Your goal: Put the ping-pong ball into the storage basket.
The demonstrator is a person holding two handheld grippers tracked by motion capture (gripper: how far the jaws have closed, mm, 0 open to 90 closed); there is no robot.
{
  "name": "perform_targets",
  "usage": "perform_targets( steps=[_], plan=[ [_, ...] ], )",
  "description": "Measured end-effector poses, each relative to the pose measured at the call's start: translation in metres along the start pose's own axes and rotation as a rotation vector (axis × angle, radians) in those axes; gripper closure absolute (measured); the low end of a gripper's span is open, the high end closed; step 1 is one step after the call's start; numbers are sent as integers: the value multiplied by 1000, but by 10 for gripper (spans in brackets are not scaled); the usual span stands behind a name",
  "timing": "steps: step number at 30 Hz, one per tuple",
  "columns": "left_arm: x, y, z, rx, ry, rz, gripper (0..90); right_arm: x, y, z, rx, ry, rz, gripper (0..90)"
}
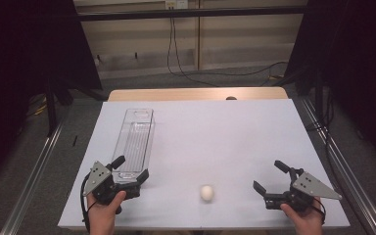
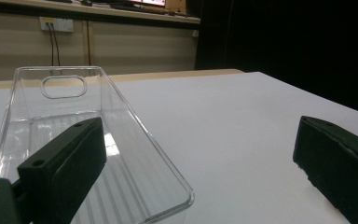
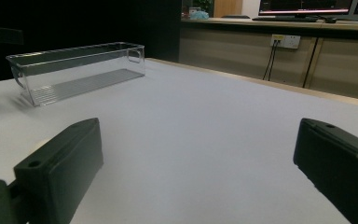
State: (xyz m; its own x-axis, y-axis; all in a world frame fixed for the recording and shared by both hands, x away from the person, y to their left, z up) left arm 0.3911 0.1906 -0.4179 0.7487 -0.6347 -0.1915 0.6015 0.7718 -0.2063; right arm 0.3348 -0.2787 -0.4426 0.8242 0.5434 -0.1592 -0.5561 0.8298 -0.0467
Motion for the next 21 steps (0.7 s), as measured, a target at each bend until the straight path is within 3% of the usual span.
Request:
perform_targets(
  steps=[15, 21],
  plan=[
    [13, -13, 2, 21, 23, -31, 26, 0, 0, 0, -1, 0, 9, 9],
    [16, -18, 2, 12, 19, -48, 26, 0, 0, 0, 1, -2, 7, 10]
  ],
)
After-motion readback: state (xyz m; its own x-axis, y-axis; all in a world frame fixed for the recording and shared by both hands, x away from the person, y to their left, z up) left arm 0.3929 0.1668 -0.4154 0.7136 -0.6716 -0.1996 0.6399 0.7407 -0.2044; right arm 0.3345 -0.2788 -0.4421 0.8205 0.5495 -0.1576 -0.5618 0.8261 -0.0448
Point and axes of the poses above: each handheld gripper's, and its own axes: x roughly forward along the jaws, z roughly out of its top, y roughly to its left, the point moved 2 cm from there along x, roughly forward along the jaws, and after that the axes turned 4 degrees about -x, right-handed, at the moved point
